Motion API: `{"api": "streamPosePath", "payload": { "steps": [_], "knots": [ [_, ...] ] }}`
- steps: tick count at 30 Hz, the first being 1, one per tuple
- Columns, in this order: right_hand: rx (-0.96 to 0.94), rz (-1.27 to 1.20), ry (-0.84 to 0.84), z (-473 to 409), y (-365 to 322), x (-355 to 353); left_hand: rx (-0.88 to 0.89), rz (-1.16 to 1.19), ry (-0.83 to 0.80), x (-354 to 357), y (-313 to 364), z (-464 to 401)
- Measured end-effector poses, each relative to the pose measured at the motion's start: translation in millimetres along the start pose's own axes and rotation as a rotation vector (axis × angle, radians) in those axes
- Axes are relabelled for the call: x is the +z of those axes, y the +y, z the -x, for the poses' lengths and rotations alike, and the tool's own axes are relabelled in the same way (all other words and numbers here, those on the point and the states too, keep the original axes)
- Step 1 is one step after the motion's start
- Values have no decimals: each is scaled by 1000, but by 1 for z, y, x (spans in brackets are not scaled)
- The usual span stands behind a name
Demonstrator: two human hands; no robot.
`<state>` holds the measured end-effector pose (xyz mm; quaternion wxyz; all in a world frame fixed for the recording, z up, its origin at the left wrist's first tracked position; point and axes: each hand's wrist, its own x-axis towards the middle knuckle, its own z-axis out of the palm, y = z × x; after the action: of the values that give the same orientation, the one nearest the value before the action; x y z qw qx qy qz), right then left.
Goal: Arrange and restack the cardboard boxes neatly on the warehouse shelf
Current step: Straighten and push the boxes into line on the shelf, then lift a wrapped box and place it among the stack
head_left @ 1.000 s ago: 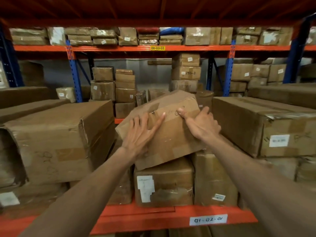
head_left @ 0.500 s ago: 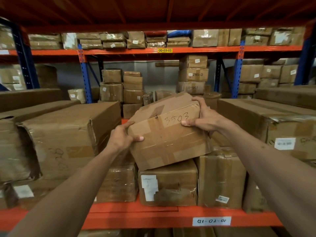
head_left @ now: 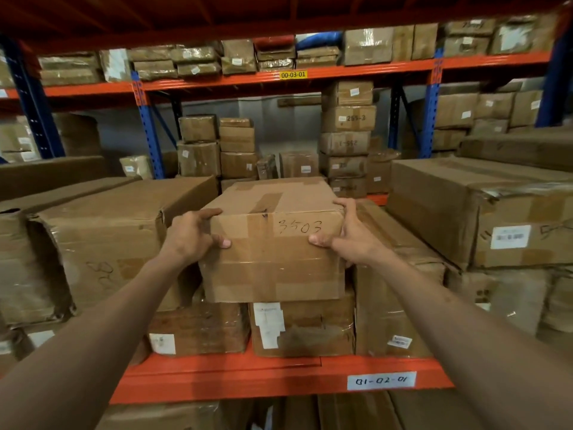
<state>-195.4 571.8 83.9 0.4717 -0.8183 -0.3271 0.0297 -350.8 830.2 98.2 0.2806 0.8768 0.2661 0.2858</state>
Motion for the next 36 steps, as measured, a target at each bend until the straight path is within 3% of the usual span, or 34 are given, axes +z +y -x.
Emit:
{"api": "streamPosePath", "payload": {
  "steps": [5,17,21,24,26,28,33,36],
  "knots": [
    [-19,172,107,-10,6,-25,100,-87,43,23,10,-4],
    [19,257,164,-7,-1,-22,-1,-59,42,34,17,10],
    [53,414,169,0,-10,-19,-14,-194,191,42,6,37],
    [93,645,152,4,-37,-18,-42,-152,498,33,-17,57],
    [22,689,160,6,-66,-10,-122,-68,641,19,-33,64],
    [-129,695,130,7,-97,8,-233,28,655,4,-50,66],
    [-552,904,-40,8,-172,91,-444,185,498,-20,-104,67],
    [-566,842,-175,3,-213,158,-535,336,345,-36,-141,66]
  ]
}}
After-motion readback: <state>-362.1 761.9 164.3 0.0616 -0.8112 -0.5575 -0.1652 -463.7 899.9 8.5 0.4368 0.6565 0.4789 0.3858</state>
